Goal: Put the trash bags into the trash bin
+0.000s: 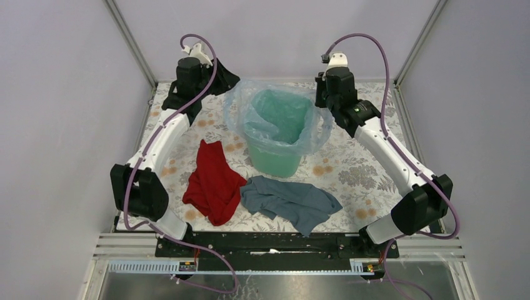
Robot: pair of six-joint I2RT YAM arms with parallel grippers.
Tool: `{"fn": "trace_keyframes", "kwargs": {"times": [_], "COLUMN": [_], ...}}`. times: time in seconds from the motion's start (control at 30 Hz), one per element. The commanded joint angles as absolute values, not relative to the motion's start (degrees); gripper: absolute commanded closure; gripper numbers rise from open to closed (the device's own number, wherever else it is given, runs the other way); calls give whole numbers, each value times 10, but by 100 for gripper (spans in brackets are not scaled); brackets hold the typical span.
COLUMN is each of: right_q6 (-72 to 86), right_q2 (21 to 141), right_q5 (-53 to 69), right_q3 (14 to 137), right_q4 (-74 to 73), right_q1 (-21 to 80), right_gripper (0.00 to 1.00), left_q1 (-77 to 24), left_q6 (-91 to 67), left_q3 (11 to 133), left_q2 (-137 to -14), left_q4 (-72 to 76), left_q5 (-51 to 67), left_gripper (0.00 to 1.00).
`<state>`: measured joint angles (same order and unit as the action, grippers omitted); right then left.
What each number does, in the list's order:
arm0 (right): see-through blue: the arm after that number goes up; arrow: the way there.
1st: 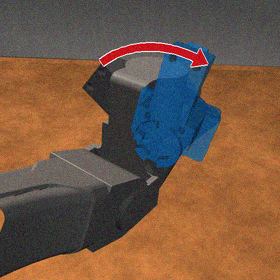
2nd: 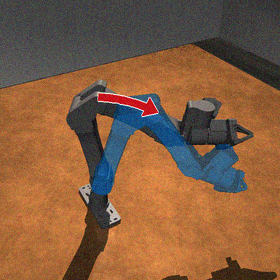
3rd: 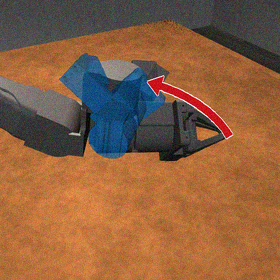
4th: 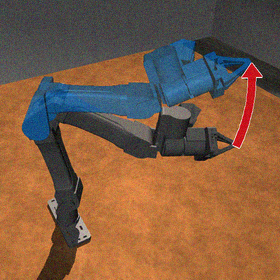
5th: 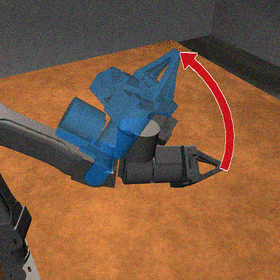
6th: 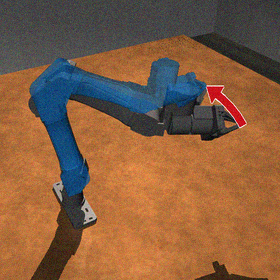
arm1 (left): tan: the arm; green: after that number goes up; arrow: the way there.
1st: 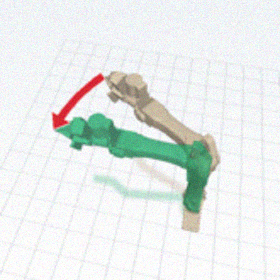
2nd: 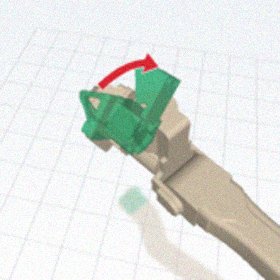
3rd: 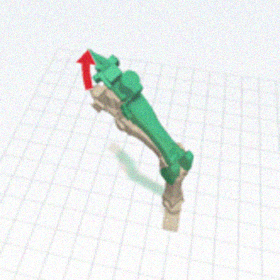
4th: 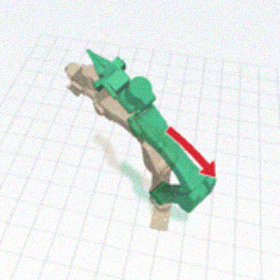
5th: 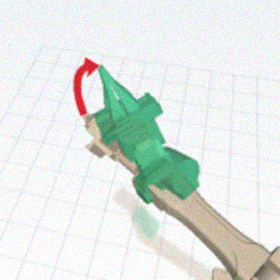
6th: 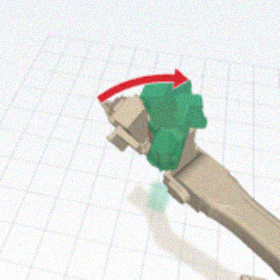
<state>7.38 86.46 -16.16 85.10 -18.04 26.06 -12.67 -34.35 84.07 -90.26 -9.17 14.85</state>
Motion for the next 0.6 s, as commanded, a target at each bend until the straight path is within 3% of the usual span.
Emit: {"fn": "trace_keyframes", "kwargs": {"times": [0.0, 0.23, 0.57], "right_q6": [88, 98, 132], "right_q2": [854, 883, 872], "right_q5": [-181, -186, -129], "right_q3": [832, 834, 761], "right_q4": [-131, -122, -114], "right_q1": [253, 245, 231], "right_gripper": [84, 86, 87], "left_q1": [-123, -122, -123], "left_q6": [-349, -371, -380], "left_q3": [880, 907, 852], "left_q2": [-944, -1007, -1032], "left_q4": [-64, -55, -78], "left_q5": [164, 179, 194], "left_gripper": [67, 82, 95]}}
